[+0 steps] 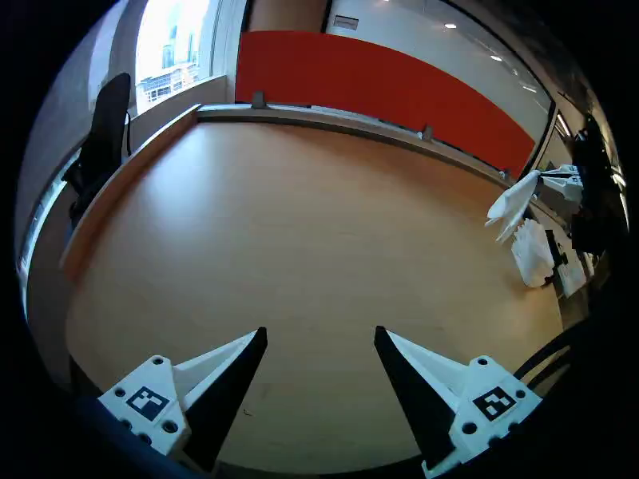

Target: Fold towel

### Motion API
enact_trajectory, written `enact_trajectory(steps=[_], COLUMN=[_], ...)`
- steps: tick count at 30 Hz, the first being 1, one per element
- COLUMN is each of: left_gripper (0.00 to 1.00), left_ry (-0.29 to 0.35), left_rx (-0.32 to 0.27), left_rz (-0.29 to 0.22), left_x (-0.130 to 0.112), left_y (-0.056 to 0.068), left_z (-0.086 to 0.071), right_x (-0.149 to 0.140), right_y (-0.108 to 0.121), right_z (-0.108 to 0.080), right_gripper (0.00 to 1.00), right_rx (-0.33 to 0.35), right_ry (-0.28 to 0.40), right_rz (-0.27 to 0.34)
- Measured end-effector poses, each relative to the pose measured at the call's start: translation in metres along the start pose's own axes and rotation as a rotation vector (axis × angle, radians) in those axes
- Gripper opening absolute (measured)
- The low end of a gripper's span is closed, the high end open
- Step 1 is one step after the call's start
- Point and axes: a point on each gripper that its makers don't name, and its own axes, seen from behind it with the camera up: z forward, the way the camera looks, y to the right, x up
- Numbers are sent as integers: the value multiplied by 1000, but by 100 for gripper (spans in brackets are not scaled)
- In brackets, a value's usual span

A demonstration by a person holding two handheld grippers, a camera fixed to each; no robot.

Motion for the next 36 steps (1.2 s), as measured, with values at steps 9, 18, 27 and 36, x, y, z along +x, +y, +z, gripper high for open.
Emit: enact_trajectory(steps=[9, 18, 27, 36], left_gripper=[100, 100, 100, 100], left_ry=[-4, -8, -12, -12], left_rx=[12, 20, 24, 27], left_rz=[-2, 2, 5, 14], left_x=[1, 3, 5, 9], left_y=[-1, 2, 6, 9], left_z=[-1, 0, 2, 4], right_x=[-15, -33, -46, -53], right_y=[52, 98, 137, 169], right_z=[-18, -34, -46, -58], right_gripper=[5, 5, 5, 5], right_rx=[-56, -111, -157, -199], right_ry=[-24, -58, -78, -93], right_rz=[13, 21, 42, 48])
